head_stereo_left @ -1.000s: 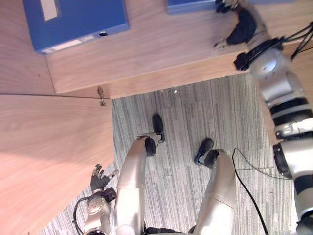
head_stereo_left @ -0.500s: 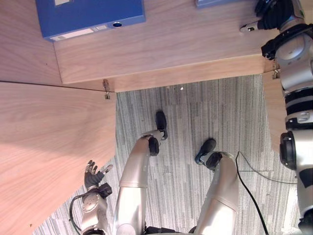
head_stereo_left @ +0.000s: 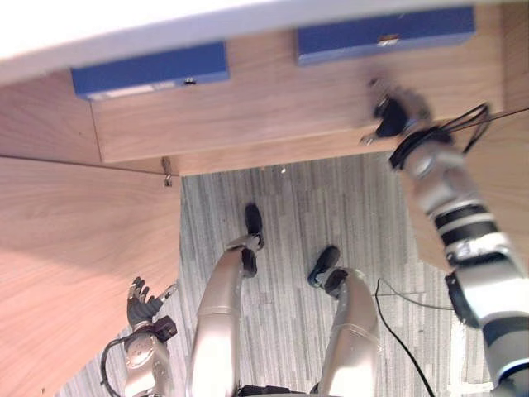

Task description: Walk over to the cabinet, pick up the folder, carry it to the office cabinet, place the folder inside the office cabinet, then close the office cabinet door

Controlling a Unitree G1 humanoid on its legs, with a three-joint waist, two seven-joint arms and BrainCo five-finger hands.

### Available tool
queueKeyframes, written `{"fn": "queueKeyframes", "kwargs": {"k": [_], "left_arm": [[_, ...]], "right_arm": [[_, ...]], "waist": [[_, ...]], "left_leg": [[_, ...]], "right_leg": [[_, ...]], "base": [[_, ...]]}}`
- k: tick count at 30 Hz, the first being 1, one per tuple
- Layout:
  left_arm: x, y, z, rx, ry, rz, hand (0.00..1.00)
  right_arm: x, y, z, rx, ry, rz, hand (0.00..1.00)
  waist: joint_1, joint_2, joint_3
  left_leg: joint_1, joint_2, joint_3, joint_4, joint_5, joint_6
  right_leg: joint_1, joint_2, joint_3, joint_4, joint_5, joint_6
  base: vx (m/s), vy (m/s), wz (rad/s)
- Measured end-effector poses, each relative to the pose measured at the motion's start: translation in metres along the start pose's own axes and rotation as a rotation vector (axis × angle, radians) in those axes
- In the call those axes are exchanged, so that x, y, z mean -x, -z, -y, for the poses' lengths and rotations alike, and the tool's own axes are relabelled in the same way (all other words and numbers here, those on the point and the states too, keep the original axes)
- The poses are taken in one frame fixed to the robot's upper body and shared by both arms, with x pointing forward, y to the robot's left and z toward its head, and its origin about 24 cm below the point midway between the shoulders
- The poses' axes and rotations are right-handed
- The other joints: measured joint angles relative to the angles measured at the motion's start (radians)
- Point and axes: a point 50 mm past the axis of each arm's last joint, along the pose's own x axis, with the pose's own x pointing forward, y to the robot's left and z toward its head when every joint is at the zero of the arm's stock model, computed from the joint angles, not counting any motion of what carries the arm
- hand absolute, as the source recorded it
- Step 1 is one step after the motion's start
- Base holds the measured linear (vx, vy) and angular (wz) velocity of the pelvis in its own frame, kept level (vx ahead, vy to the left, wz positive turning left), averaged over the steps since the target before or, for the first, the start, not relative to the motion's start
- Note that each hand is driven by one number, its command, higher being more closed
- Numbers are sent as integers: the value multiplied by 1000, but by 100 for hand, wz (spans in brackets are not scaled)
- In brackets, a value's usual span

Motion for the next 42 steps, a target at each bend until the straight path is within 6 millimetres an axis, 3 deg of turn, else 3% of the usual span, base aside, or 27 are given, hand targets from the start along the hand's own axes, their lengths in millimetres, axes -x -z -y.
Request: {"fn": "queueKeyframes", "kwargs": {"k": [1,2,4,7,9,13,17,19,23,25,27,29,35,38,42], "left_arm": [[-1,2,-6,-21,-11,-11,0],[-1,3,-9,-28,-17,-15,0],[-1,4,-14,-44,-26,-25,0],[0,7,-22,-69,-48,-36,0],[0,10,-25,-84,-56,-49,0],[2,21,-33,-155,-61,-96,0],[5,31,-34,-218,-46,-143,0],[7,39,-33,-263,-30,-171,0],[19,63,-32,-300,-26,-270,0],[42,94,-32,-278,-48,-397,0],[53,108,-39,-265,-96,-463,0],[57,114,-40,-231,-130,-494,0],[67,131,-45,-102,-204,-604,0],[67,138,-35,-60,-157,-650,0],[67,138,-32,-82,-114,-660,0]], "right_arm": [[12,-20,-38,-23,-95,69,0],[15,-27,-50,-22,-139,95,0],[38,-46,-102,21,-357,182,0],[63,-60,-144,4,-514,231,0],[72,-63,-156,0,-566,244,0],[103,-62,-193,-61,-698,215,0],[156,-62,-241,-177,-887,131,0],[195,-57,-270,-351,-997,-36,0],[235,-50,-293,-737,-987,-388,0],[249,-42,-297,-1103,-789,-698,0],[257,-35,-298,-1326,-617,-900,0],[281,-27,-303,-1446,-488,-1105,0],[328,-30,-314,-1493,-418,-1381,0],[340,-27,-315,-1531,-353,-1480,0],[345,-22,-315,-1564,-283,-1551,0]], "waist": [[-2,-6,-4],[-3,-9,-6],[-1,-13,-9],[0,-20,-14],[0,-27,-20],[3,-55,-100],[3,-58,-159],[-1,-57,-202],[-1,-49,-235],[8,-29,-286],[12,-16,-319],[0,-11,-368],[-18,-11,-459],[-28,-11,-490],[-33,-9,-491]], "left_leg": [[57,6,-2,-52,17,-9],[78,9,-2,-67,23,-13],[151,13,-9,-129,45,-27],[234,24,-20,-190,66,-45],[286,29,-23,-225,78,-56],[389,47,-27,-311,105,-87],[501,58,-41,-364,115,-101],[536,59,-63,-360,108,-115],[559,89,-111,-209,12,-133],[570,90,-261,-96,-100,-151],[598,71,-324,-69,-169,-187],[613,20,-363,-72,-205,-171],[703,-9,-247,-188,-176,-140],[759,-33,-209,-274,-142,-132],[808,-32,-177,-309,-134,-131]], "right_leg": [[60,22,-16,-55,12,-1],[80,29,-23,-72,20,2],[155,49,-45,-124,25,-2],[244,77,-73,-180,29,-8],[295,92,-85,-208,31,-11],[392,134,-104,-281,35,-17],[515,167,-131,-350,33,-20],[576,181,-147,-382,33,-25],[669,212,-123,-418,38,-32],[682,244,-36,-420,44,-33],[684,256,34,-423,57,-23],[690,250,77,-476,96,-9],[762,223,174,-684,218,18],[793,203,202,-758,257,18],[812,204,231,-773,265,12]], "base": [[142,-119,-10],[179,-141,-11],[149,-118,-2],[145,-111,1],[124,-109,0],[107,-110,-4],[93,-94,8],[106,-75,15],[57,-22,-24],[-1,87,-108],[-3,169,-107],[14,206,-69],[59,160,-48],[73,59,-33],[41,6,-25]]}}
